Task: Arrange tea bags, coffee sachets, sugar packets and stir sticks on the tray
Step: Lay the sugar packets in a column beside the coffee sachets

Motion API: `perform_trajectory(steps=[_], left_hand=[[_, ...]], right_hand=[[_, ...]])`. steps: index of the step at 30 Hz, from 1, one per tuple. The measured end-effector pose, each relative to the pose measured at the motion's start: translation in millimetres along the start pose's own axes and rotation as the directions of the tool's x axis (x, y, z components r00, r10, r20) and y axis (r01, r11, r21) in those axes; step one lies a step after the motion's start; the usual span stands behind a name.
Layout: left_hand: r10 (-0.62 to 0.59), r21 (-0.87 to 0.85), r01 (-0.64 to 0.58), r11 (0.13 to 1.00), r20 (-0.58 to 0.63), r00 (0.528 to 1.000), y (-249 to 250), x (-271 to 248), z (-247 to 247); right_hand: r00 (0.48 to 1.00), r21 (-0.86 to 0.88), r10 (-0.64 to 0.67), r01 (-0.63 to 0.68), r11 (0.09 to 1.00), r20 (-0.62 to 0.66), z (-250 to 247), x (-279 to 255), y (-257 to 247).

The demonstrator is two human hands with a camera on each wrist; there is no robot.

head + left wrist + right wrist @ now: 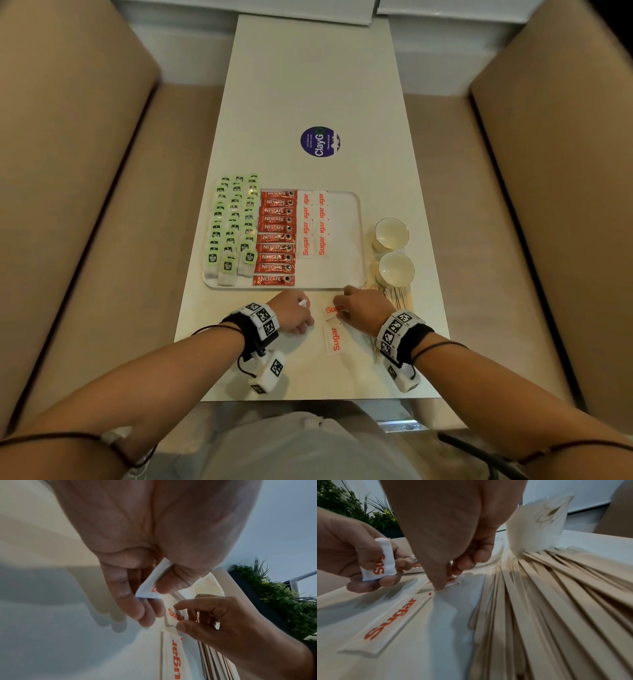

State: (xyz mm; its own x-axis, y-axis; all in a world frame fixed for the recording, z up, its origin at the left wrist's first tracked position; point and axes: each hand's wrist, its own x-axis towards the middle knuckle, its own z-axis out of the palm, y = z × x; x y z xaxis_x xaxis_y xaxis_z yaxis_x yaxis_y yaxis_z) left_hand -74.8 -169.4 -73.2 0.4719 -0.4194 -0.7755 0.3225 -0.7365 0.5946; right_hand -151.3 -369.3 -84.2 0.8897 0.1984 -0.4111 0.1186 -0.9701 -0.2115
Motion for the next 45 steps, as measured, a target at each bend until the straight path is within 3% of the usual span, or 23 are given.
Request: perform_trajectory(steps=[2,9,18,31,39,45], left_hand=[[-0.020,-0.052,0.019,0.998,-0.026,0.999,1.6,0.1,1.5],[0.031,0.009,-0.030,0.999,-0.087,0.996,1.3,-1.6,1.5],[0.050,0.060,-0.046,0.997,-0.061,0.997,-0.3,-2.1,2.5],[0.094,0.179,-0.084,0.980,-0.046,0.994,-2.9,-0.6,-4.4],[0.260,0.343,-0.241,0.908,-0.009,0.966,-2.7,-3.7,-14.0],[0.371,0.415,-0.301,0.858,-0.096,0.924,-1.3,-7.6,-11.8]], right_hand=[[0.999,0.012,-0.024,0.025,1.000,-0.024,2.7,-0.7,-1.0],[0.999,0.031,-0.041,0.041,0.999,-0.012,2.7,4.8,-11.3],[0.993,0.075,0.054,-0.062,0.995,0.102,-0.6,17.0,-14.0],[0.992,0.050,0.032,-0.038,0.998,0.125,-6.5,18.9,-17.8],[0.992,0.047,-0.001,-0.005,0.999,0.126,-18.2,24.5,-26.7],[0.998,0.125,-0.046,0.041,0.991,0.044,-36.5,31.6,-35.7]])
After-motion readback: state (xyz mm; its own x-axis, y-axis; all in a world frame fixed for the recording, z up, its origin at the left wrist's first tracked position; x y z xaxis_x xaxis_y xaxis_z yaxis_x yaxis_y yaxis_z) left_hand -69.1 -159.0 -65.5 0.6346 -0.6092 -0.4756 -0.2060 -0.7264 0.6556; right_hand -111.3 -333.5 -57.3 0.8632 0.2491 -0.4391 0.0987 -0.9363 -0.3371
